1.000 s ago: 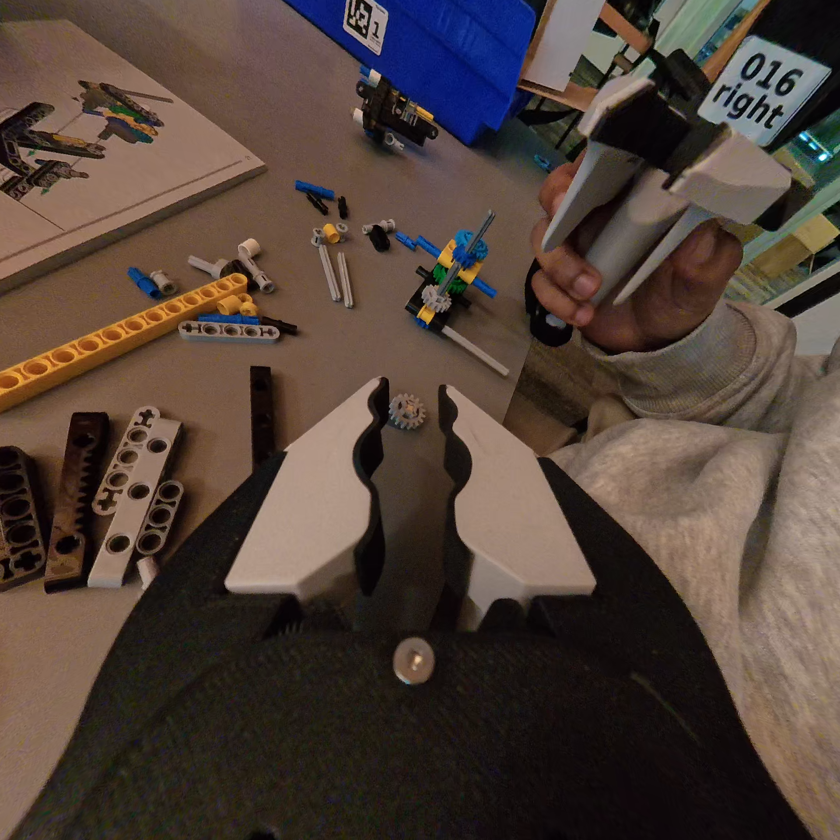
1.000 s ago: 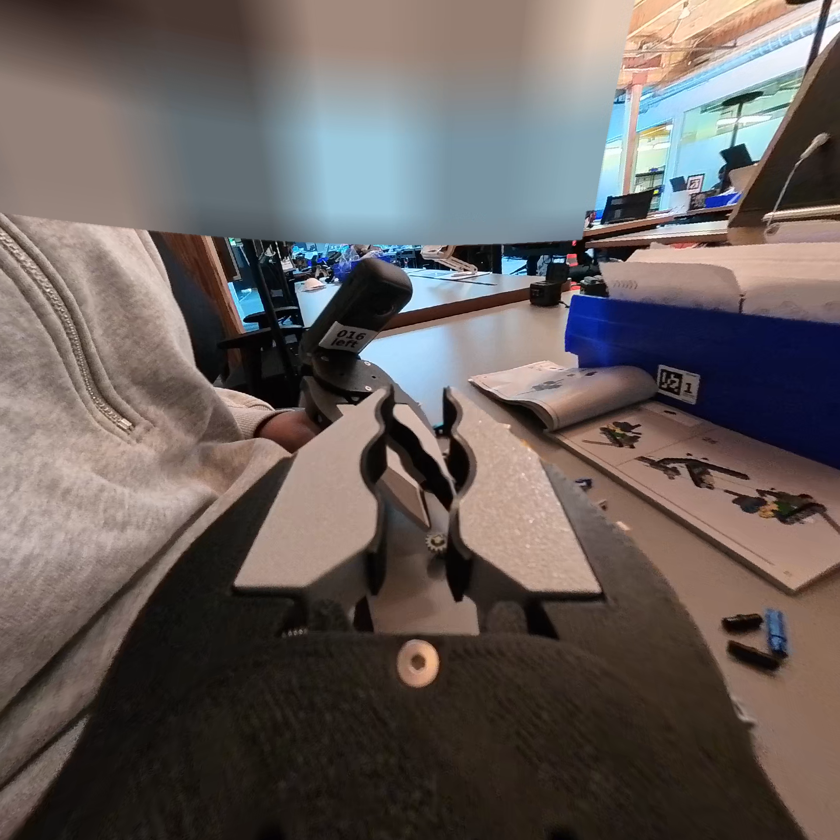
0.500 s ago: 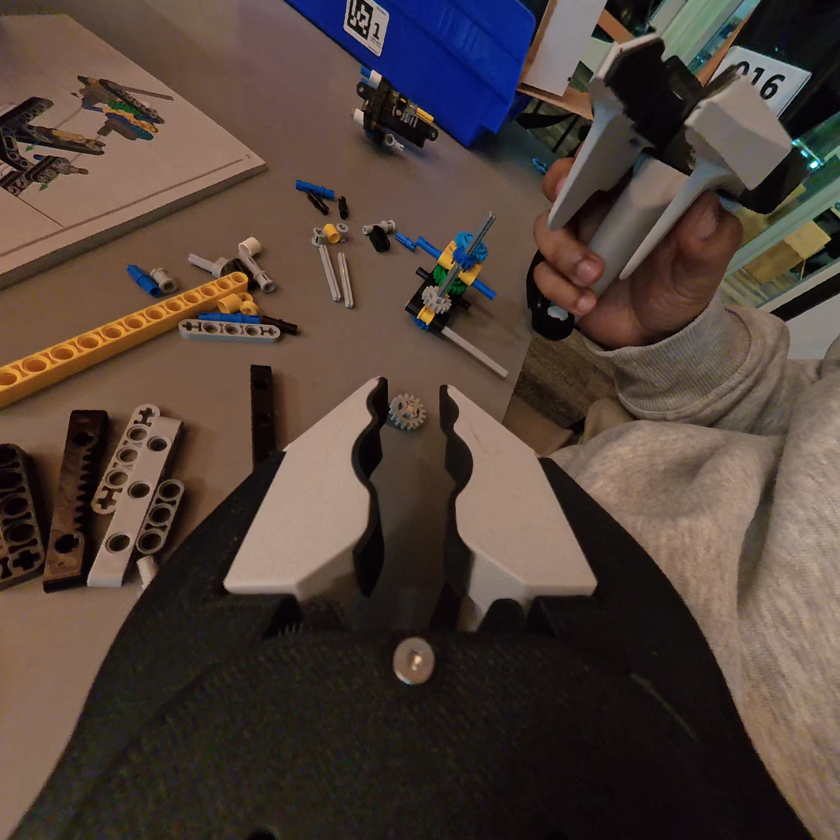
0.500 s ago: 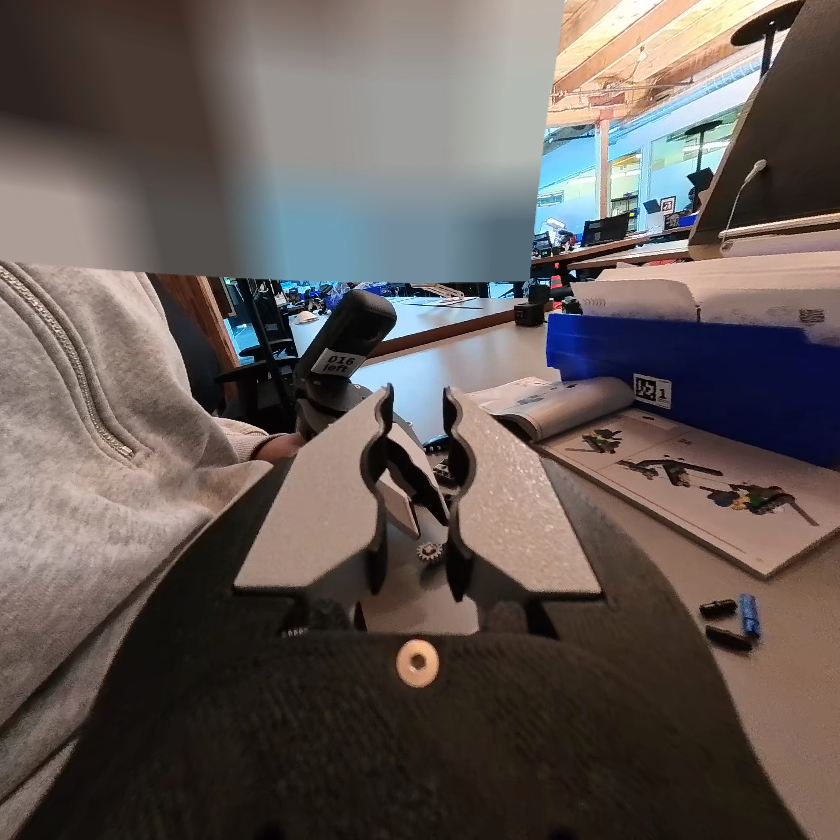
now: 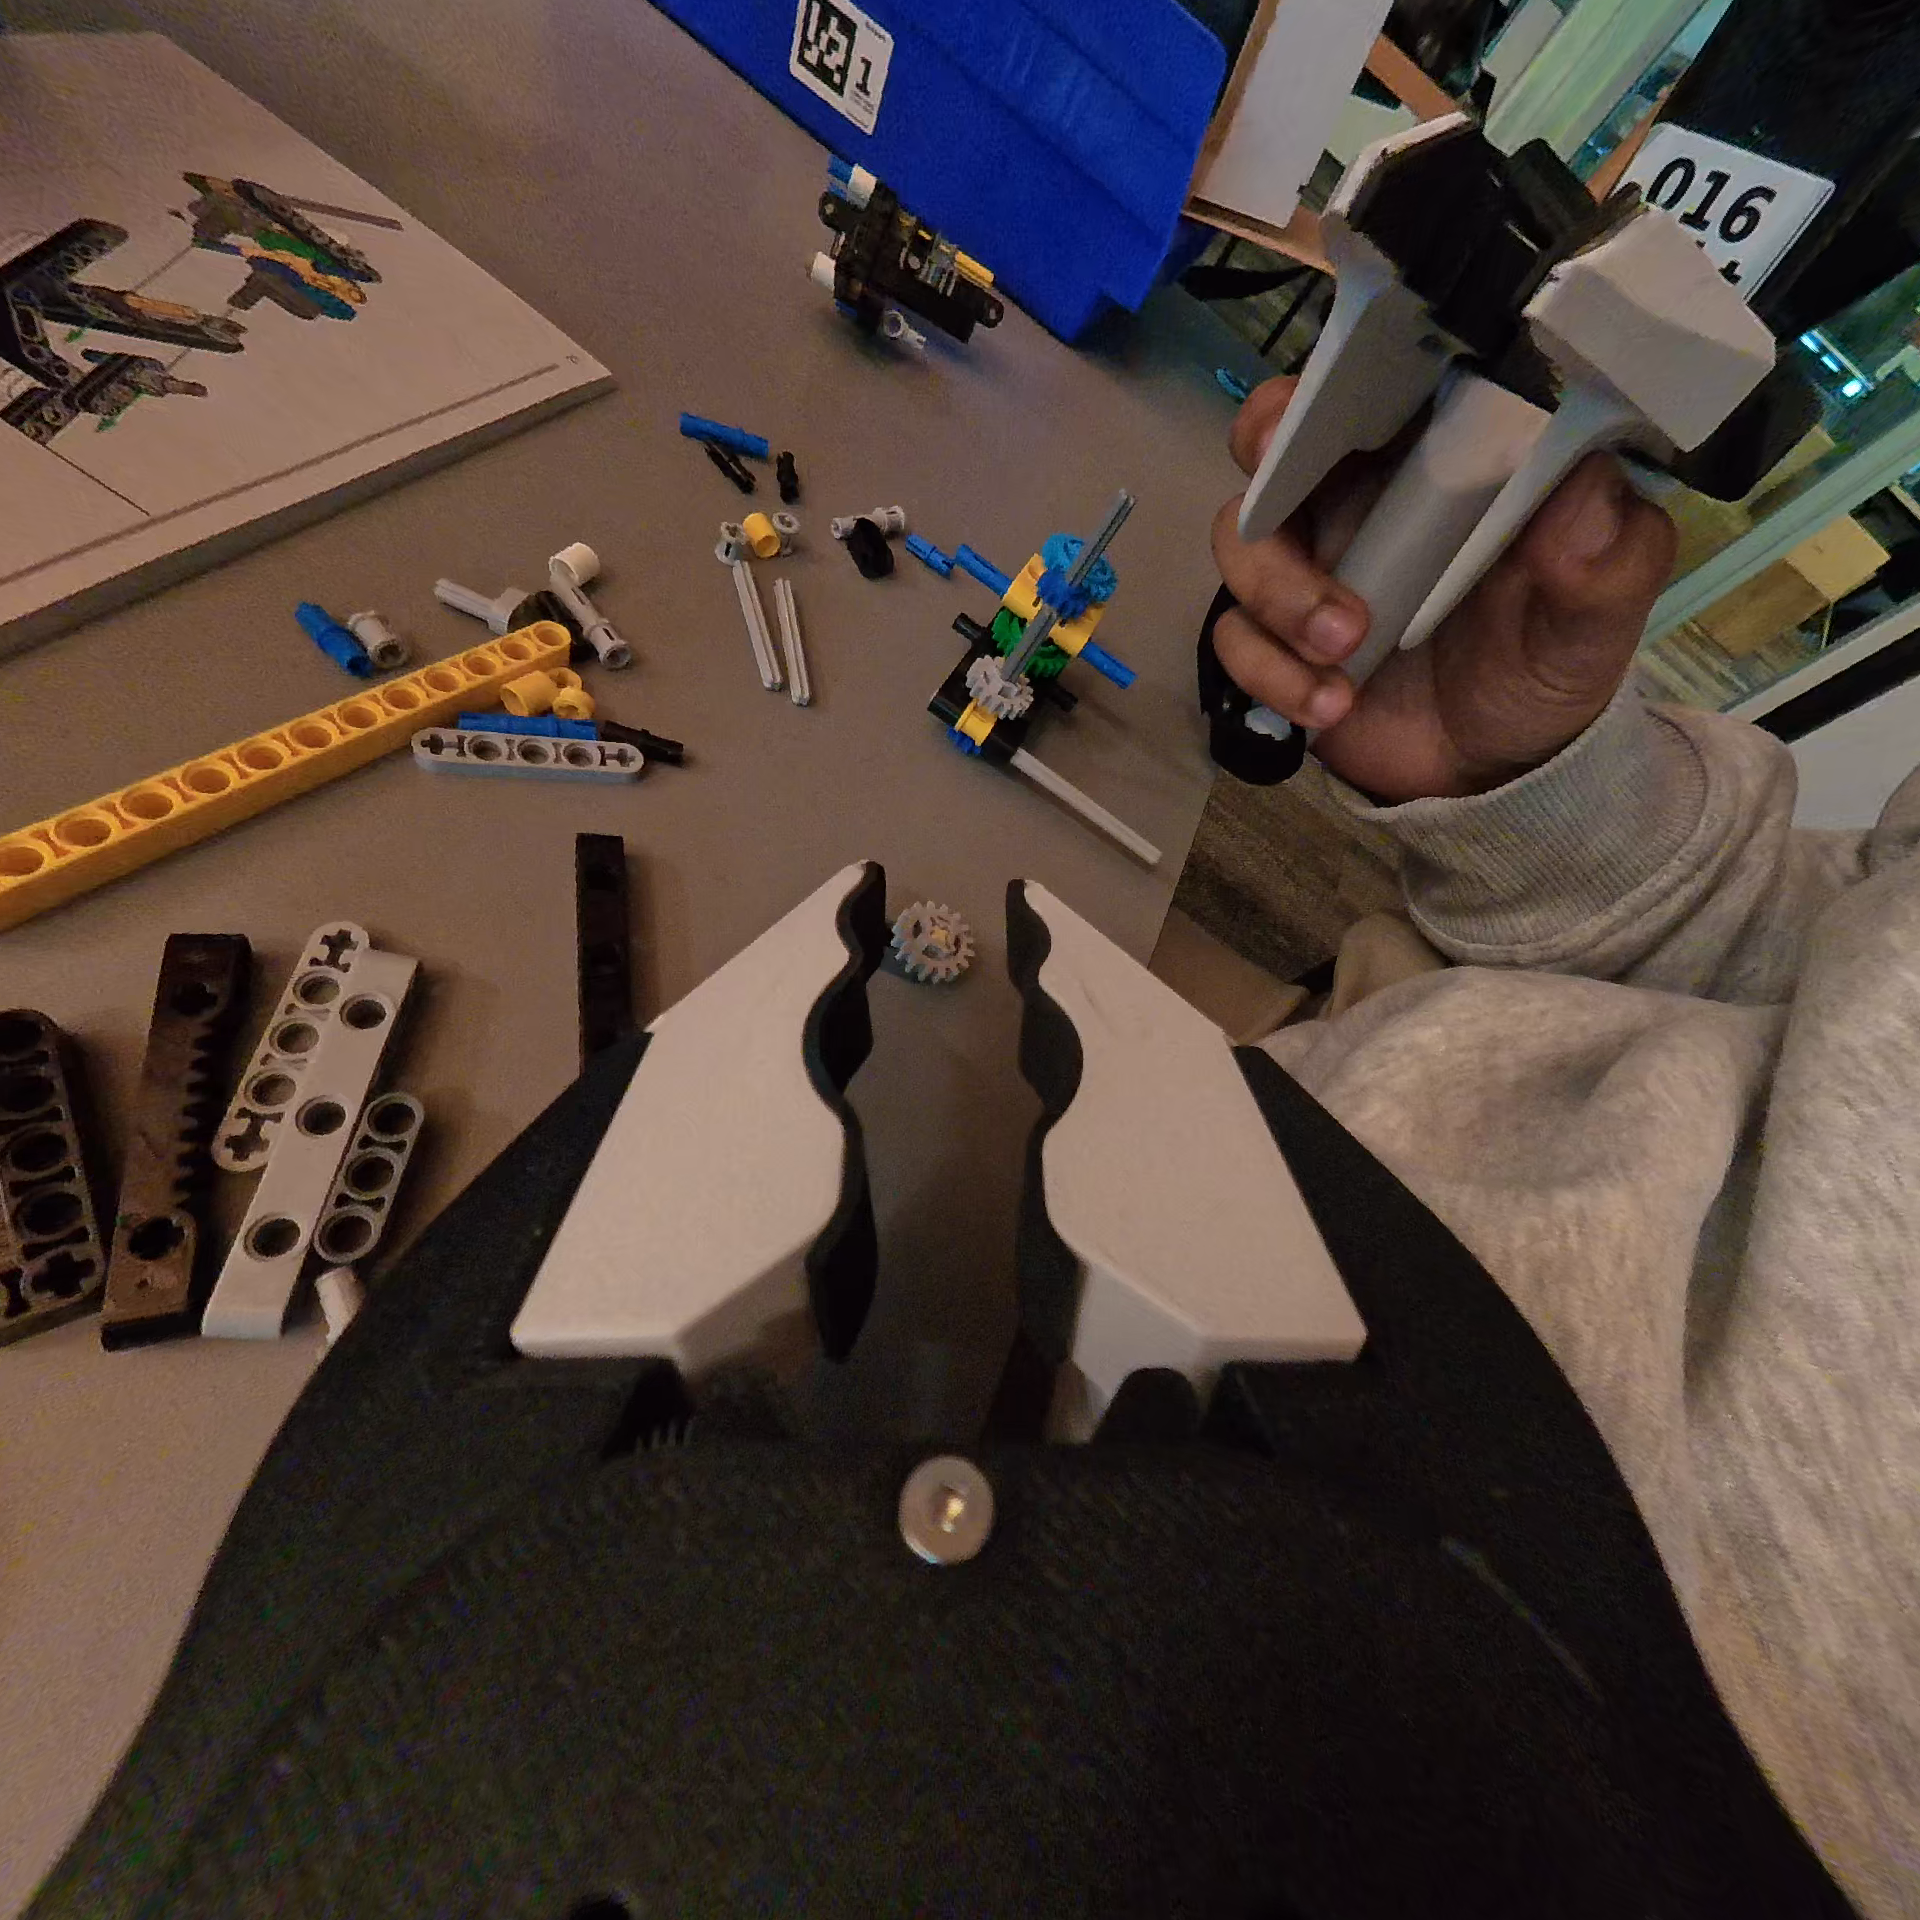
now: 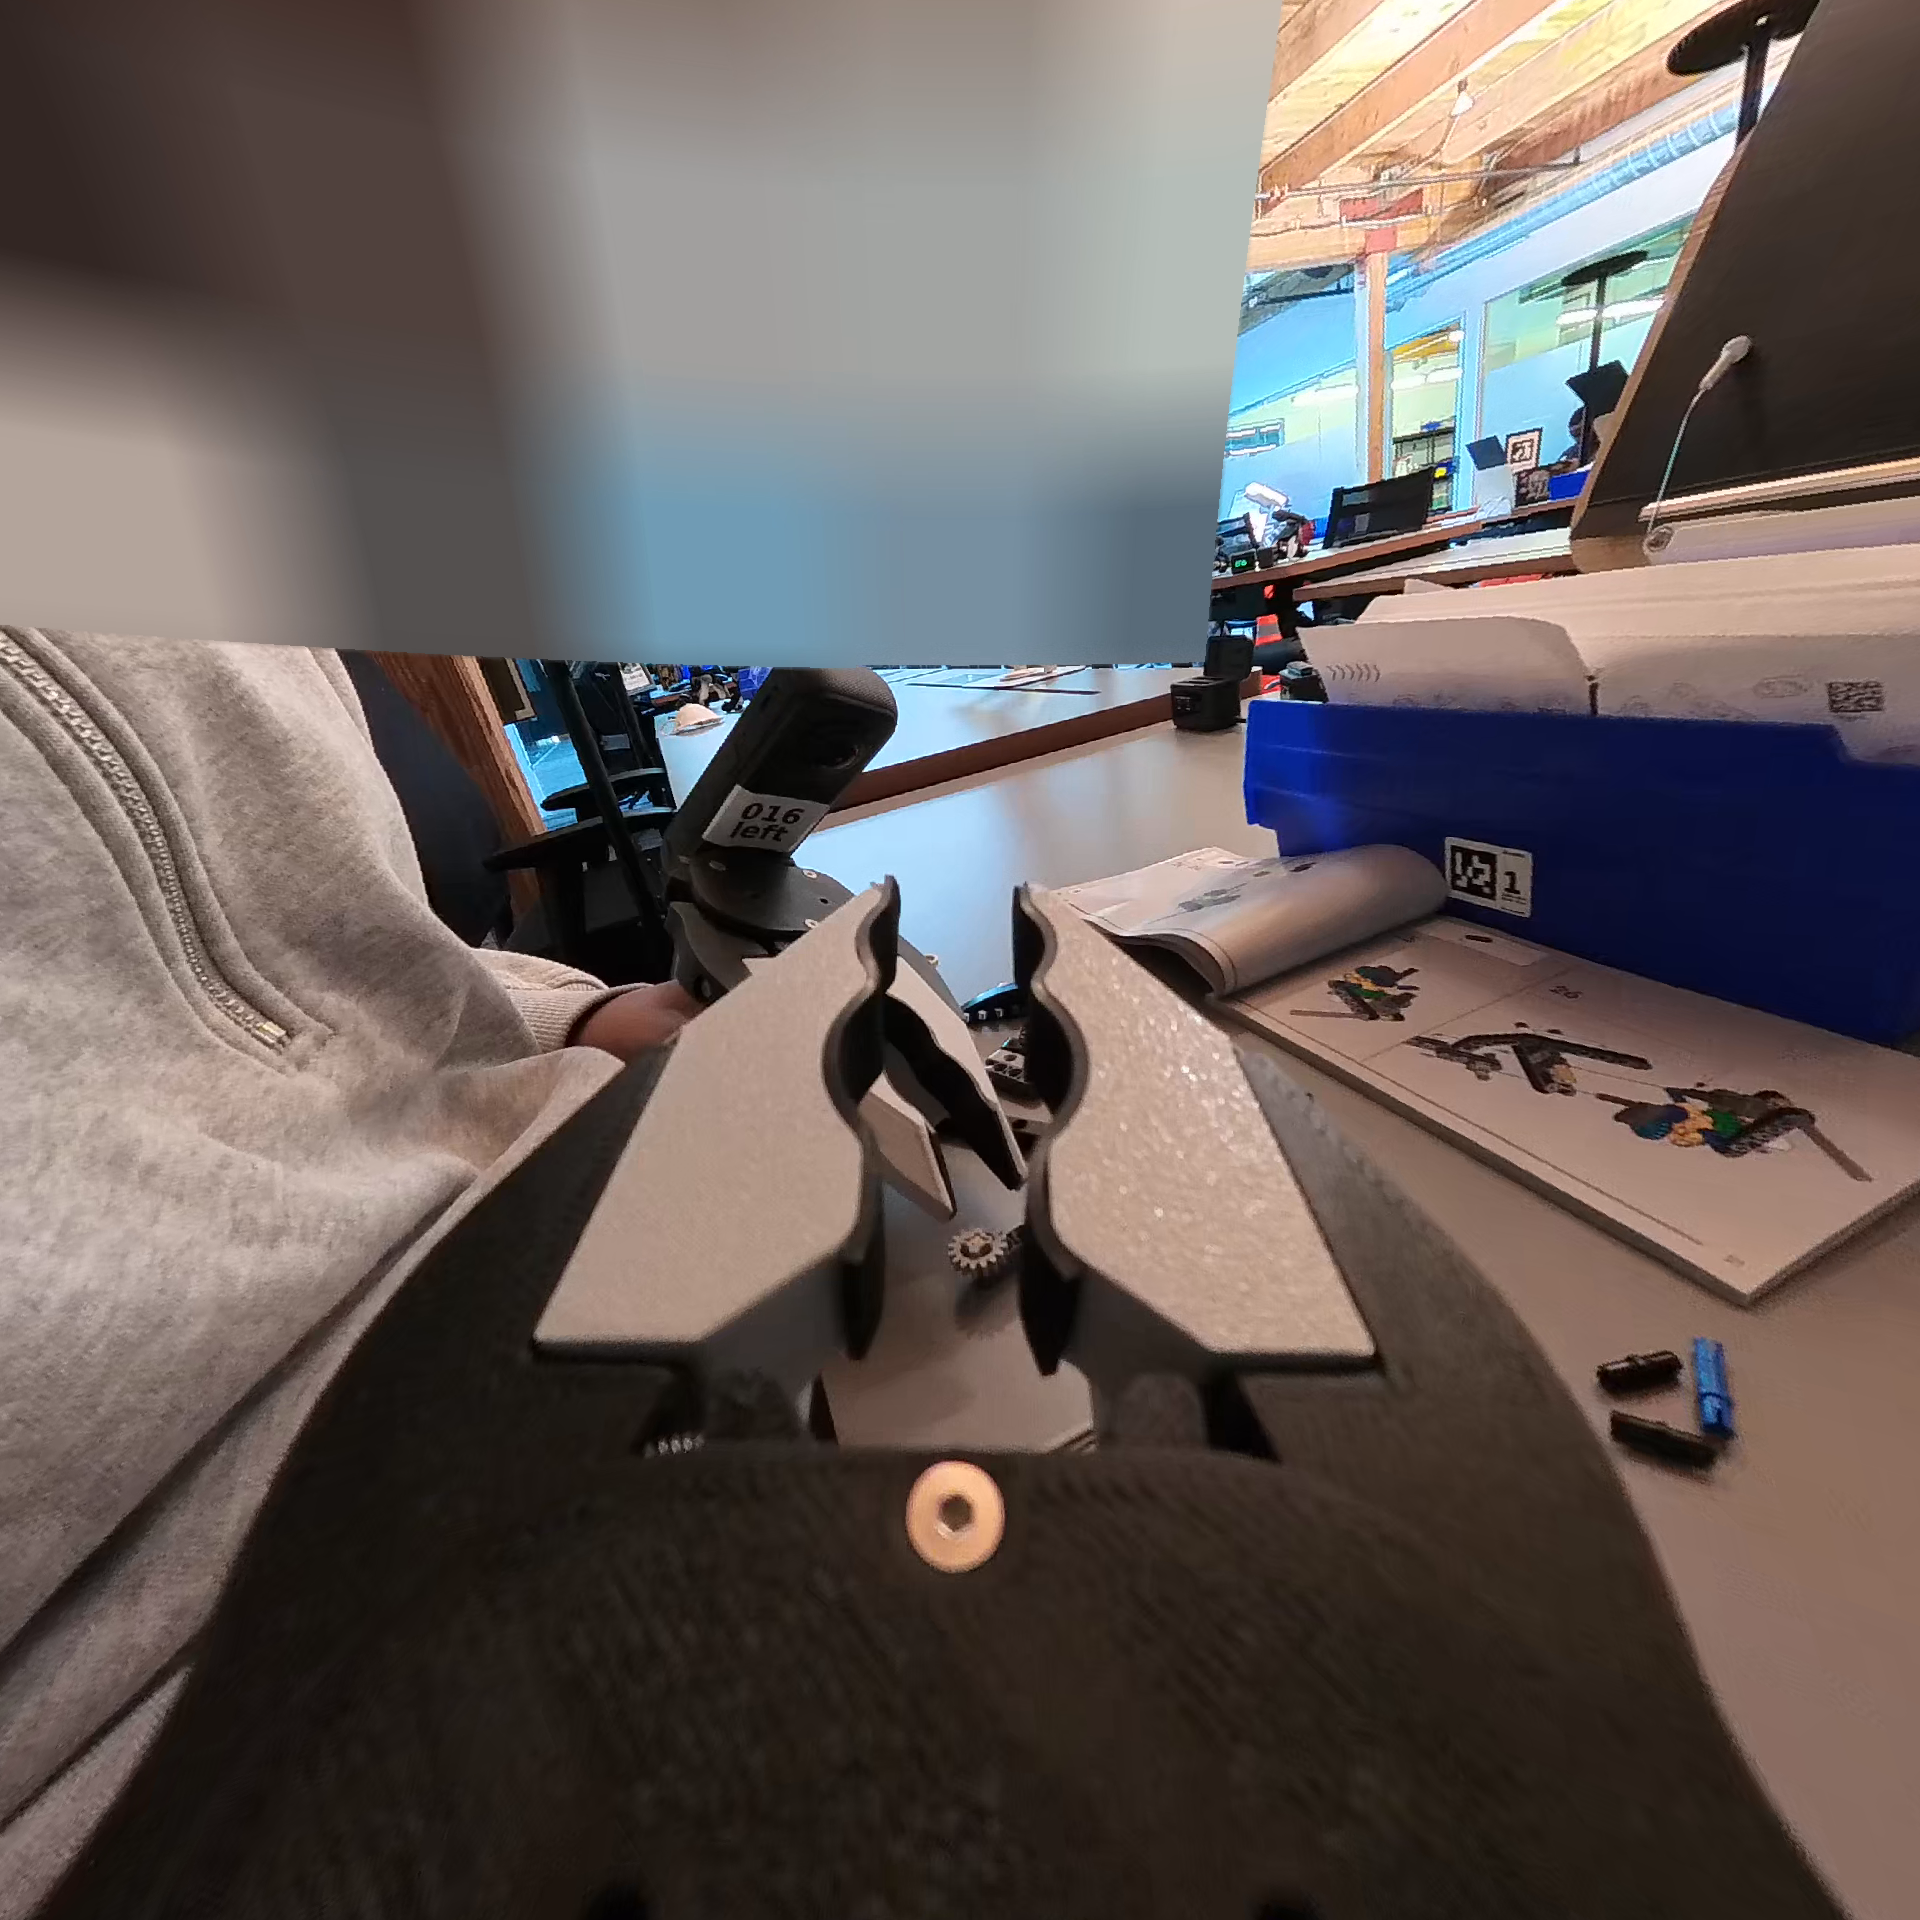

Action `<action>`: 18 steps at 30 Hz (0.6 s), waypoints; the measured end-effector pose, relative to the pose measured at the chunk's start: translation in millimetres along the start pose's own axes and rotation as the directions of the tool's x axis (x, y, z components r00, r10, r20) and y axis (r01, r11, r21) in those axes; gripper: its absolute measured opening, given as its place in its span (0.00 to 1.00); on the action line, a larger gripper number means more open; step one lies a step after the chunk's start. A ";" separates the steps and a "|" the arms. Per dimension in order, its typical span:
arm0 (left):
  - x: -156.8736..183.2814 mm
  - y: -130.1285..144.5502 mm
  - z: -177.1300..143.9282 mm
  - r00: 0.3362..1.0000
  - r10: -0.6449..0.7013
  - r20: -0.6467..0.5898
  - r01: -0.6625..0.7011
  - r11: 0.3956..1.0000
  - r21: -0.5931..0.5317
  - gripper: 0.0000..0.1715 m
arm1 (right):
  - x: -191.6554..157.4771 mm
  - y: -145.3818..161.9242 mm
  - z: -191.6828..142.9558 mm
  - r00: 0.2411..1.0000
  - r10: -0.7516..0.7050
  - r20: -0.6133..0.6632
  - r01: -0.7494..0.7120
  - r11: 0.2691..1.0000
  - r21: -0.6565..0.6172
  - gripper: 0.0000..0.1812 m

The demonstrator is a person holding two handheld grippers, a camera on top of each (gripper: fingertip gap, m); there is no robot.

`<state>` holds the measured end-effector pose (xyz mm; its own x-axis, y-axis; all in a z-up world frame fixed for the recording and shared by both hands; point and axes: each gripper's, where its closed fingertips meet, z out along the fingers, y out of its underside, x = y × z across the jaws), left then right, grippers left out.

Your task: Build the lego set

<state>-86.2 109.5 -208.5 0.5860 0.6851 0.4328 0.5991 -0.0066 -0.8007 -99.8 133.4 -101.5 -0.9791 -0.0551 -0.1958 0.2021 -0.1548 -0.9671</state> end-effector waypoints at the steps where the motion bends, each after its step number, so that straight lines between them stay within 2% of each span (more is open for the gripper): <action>1: 0.0 0.0 0.0 1.000 0.000 0.000 0.000 1.000 0.000 0.12 | 0.2 0.1 0.0 1.000 0.001 -0.001 -0.001 1.000 -0.001 0.11; 16: 0.0 0.3 0.2 1.000 -0.002 0.000 0.002 1.000 0.003 0.13 | 2.2 0.5 0.0 1.000 0.000 -0.010 0.000 1.000 -0.003 0.11; 18: 2.9 0.7 -0.5 1.000 0.000 -0.019 0.000 1.000 0.003 0.11 | 3.4 0.1 -0.1 1.000 -0.003 -0.017 0.003 1.000 -0.001 0.11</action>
<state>-83.8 111.1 -207.6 0.5963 0.6713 0.4402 0.5973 -0.0046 -0.8020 -103.1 133.3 -102.3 -0.9799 -0.0380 -0.1957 0.1993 -0.1539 -0.9678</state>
